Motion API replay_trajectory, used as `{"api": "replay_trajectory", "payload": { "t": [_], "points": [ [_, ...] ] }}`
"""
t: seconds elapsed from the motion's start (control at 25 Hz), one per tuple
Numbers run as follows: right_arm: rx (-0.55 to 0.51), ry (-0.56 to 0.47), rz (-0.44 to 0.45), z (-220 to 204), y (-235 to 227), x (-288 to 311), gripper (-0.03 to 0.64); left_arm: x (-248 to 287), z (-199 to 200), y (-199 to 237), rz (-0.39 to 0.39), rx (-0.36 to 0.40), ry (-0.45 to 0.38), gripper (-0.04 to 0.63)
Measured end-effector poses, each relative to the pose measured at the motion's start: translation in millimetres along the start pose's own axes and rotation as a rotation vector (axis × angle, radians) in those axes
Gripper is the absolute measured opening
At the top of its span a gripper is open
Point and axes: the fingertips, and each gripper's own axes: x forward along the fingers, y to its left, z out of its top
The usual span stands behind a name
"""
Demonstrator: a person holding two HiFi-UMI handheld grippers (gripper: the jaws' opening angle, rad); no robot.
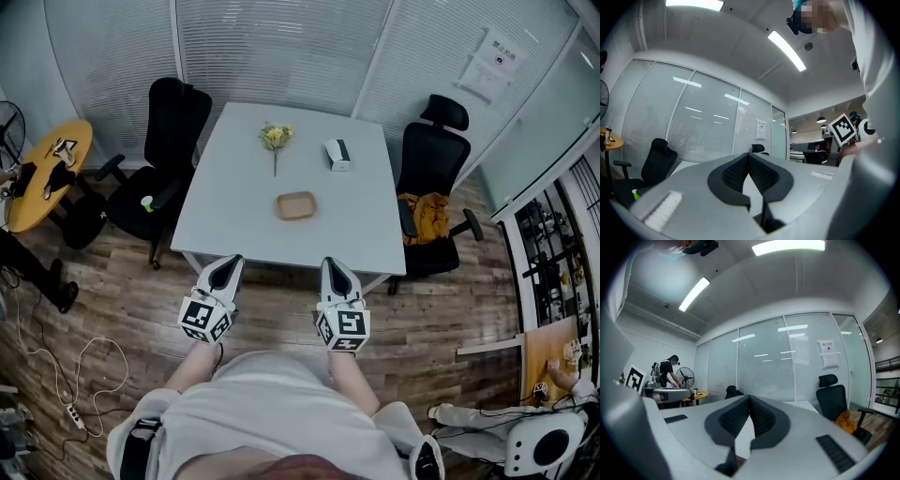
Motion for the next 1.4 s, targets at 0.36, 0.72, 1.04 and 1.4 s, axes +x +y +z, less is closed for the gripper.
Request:
{"api": "replay_trajectory", "payload": {
  "t": [0.36, 0.72, 1.04, 1.4],
  "points": [
    [0.003, 0.013, -0.041, -8.0, 14.7, 16.2, 0.008, 1.0, -6.4, 32.7, -0.021, 0.002, 0.001, 0.009],
    [0.035, 0.036, -0.036, -20.6, -21.8, 56.4, 0.008, 49.5, -13.1, 41.1, -0.029, 0.015, 0.016, 0.009],
    [0.028, 0.052, 0.014, -33.7, -98.4, 129.2, 0.008, 146.4, -26.7, 53.9, 0.022, 0.031, 0.043, 0.009],
    [0.048, 0.069, 0.133, -29.5, -182.3, 216.9, 0.008, 261.8, -23.7, 71.9, 0.142, 0.021, 0.022, 0.009]
  ]
}}
